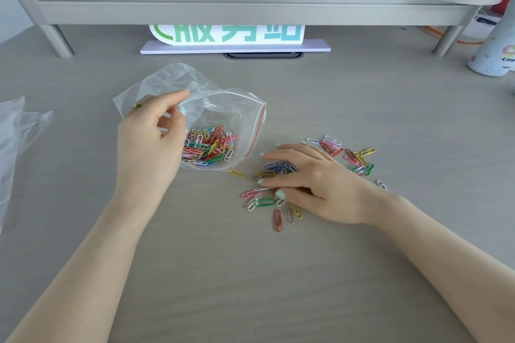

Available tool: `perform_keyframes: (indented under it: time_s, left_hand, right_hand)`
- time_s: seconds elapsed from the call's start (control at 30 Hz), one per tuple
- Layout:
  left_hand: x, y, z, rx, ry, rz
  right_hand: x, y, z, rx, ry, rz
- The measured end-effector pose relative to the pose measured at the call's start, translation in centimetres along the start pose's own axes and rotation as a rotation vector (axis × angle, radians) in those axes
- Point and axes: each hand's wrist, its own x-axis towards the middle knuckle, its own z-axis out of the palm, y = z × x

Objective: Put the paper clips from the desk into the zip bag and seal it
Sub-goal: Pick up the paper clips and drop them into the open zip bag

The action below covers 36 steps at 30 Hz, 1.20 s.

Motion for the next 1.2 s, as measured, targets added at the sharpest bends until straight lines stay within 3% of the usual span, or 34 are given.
perform_keyframes:
  time_s: [0.13,0.23,0.4,0.7,0.9,1.07,1.2]
  left_hand:
    - [0.0,0.0,0.1,-0.006,-0.002,0.008]
    - [-0.2,0.1,0.3,0.002,-0.008,0.018]
    - [-0.3,0.3,0.4,-0.001,-0.019,0.037]
    - [-0.4,0.3,0.4,-0.021,-0.018,0.051]
    - [-0.3,0.3,0.5,-0.023,-0.016,0.052]
    - [-0.3,0.4,0.4,-0.026,-0.021,0.048]
    - [-0.4,0.4,0.5,-0.026,-0.025,0.052]
  right_hand:
    - [-1.2,0.8,-0.6,0.081,0.049,0.14]
    - [-1.0,0.4,-0.7,0.002,0.046,0.229]
    - [0.0,-0.4,-0.3,0.019,0.067,0.261]
    - [0.5,0.1,0.1,0.263,0.175,0.274]
    - [-0.2,0.2,-0.8,0.121,0.287,0.407]
    - [-0.8,0.3,-1.2,0.149,0.187,0.435]
    - [-0.5,0.1,-0.9,0.214,0.216,0.404]
